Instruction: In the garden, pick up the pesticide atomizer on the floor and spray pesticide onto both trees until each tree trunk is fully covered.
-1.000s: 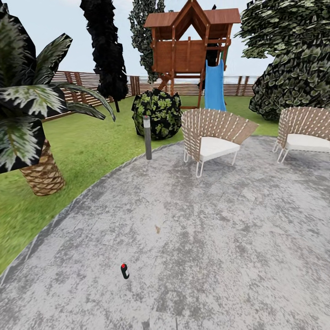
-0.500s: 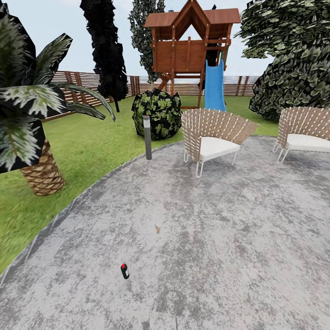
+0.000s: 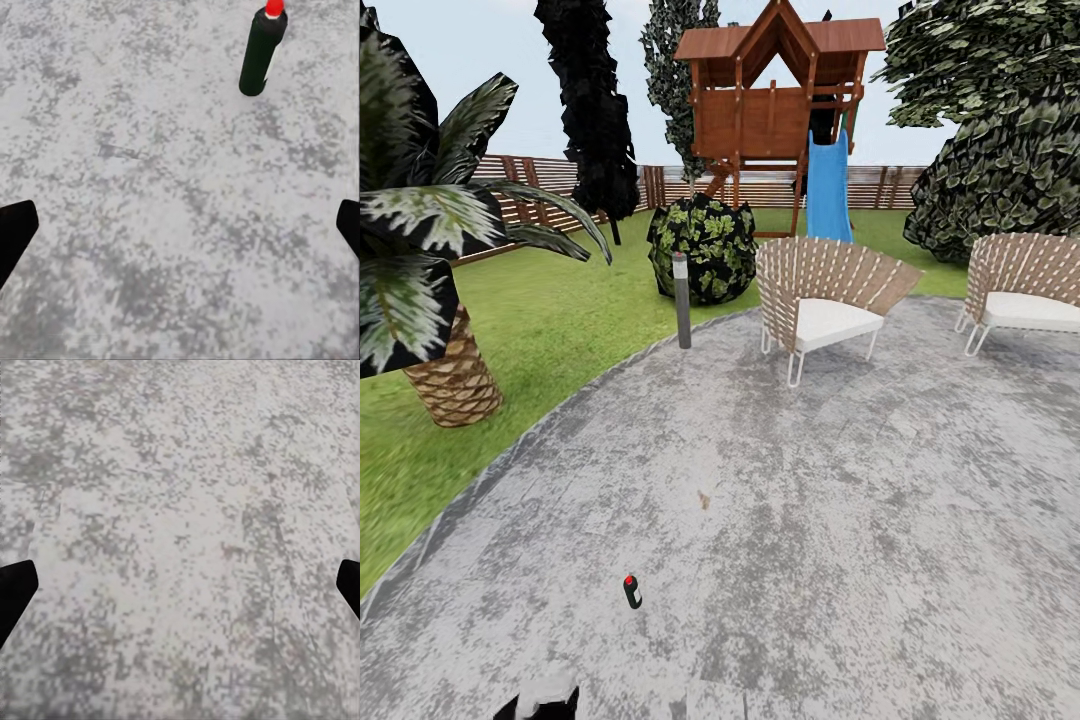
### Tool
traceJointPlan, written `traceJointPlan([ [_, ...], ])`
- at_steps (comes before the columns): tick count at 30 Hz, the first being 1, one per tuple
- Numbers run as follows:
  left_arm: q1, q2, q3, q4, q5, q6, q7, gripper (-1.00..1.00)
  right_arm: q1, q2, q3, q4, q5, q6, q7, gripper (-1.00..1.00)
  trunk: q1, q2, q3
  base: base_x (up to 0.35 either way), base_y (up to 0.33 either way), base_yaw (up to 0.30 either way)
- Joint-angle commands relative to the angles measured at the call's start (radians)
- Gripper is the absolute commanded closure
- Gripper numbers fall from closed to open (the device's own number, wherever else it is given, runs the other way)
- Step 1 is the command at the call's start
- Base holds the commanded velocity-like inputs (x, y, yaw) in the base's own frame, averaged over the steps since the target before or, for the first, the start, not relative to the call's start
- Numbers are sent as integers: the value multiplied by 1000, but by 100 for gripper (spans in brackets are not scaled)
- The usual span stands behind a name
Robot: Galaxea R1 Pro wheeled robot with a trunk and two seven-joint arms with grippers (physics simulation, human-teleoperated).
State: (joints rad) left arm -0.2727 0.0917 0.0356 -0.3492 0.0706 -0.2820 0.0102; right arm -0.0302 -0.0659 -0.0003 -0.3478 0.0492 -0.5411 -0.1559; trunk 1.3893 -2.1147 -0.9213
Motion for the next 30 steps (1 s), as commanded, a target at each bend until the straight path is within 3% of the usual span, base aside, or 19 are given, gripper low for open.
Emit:
traceJointPlan([
  [1, -32, -2, -2, 1, 8, -2, 1, -100, -1, 1, 1, 1, 5, -2, -5, -100, 0, 0, -1, 0, 0, 0],
  [6, -118, -7, -2, 2, 9, 4, 2, -100, -1, 2, 2, 1, 6, -2, -5, -100, 0, 0, -1, 0, 0, 0],
  [12, -165, -4, -2, 2, 8, 5, 8, -100, -1, 2, 2, 1, 6, -2, -5, -100, 0, 0, -1, 0, 0, 0],
  [22, -170, -7, -3, 1, 0, -12, 62, -100, -1, 0, 2, 1, 6, -2, -5, -100, 0, 0, -1, 15, 0, 0],
  [30, -170, -7, -4, 1, -2, -12, 63, -100, -1, 0, 2, 1, 6, -2, -5, -100, 0, 0, -1, 273, 0, 0],
])
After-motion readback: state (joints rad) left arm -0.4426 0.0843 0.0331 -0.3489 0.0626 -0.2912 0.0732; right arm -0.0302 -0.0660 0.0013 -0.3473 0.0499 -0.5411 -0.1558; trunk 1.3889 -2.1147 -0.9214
